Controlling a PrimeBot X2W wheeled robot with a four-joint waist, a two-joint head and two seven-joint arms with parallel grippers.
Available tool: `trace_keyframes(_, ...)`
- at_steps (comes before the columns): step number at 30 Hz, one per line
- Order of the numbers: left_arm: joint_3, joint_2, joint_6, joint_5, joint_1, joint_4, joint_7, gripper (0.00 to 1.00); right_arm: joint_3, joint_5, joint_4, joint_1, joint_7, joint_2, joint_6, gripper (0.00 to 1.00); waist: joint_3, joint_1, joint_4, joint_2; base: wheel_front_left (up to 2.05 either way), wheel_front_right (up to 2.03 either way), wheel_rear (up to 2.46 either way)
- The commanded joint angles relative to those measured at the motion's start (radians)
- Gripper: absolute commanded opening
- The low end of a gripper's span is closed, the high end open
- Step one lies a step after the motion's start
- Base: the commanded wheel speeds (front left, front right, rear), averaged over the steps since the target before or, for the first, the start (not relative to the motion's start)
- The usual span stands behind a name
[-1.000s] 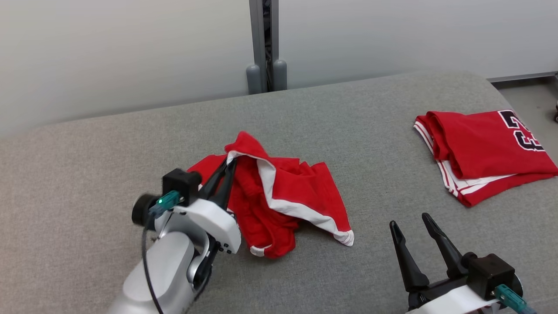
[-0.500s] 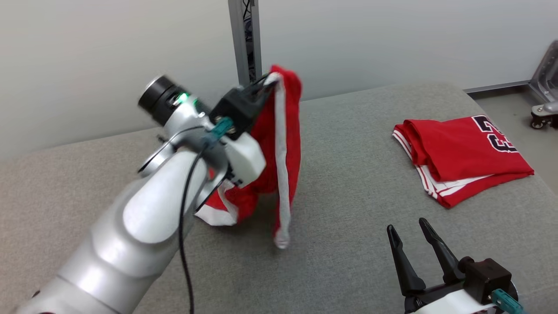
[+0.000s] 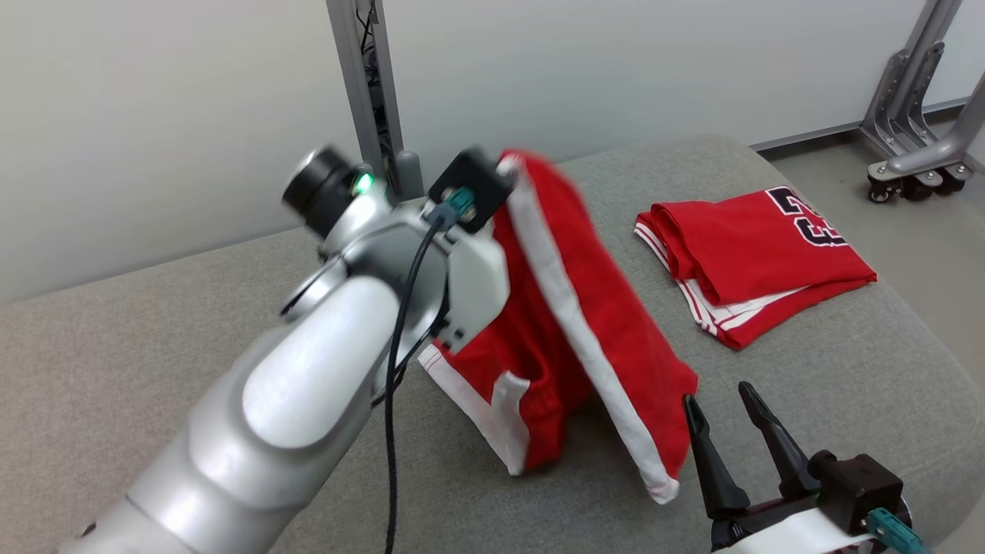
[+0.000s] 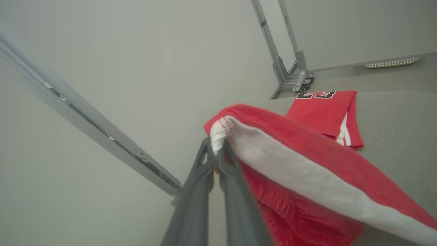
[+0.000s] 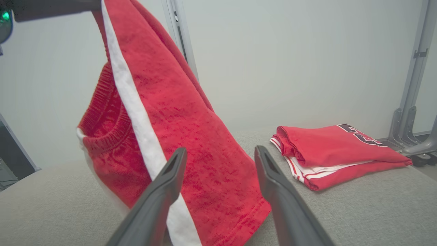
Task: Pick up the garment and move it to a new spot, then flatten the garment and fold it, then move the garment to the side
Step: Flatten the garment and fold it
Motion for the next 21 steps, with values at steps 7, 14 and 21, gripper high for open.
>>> trace_keyframes(7,-0.001,0.057,0.018,-0.064,0.159,0.203,0.055,0.00,-0.014,-0.001,-0.008,-0.004,-0.004,0.001,0.000,1.00,0.019,0.0000,-0.003,0.0000,0.00,0.00,0.00)
trace_keyframes(14,0.015,0.119,0.046,-0.078,0.249,0.363,-0.006,0.00,-0.019,-0.003,-0.010,0.001,-0.004,0.002,0.000,1.00,0.028,0.0000,0.040,0.0000,0.00,0.00,0.00)
trace_keyframes(21,0.030,0.146,0.077,-0.081,0.301,0.457,-0.148,0.00,-0.011,-0.004,-0.008,0.007,-0.004,-0.002,0.000,1.00,0.036,0.0000,0.097,0.0000,0.00,0.00,0.00)
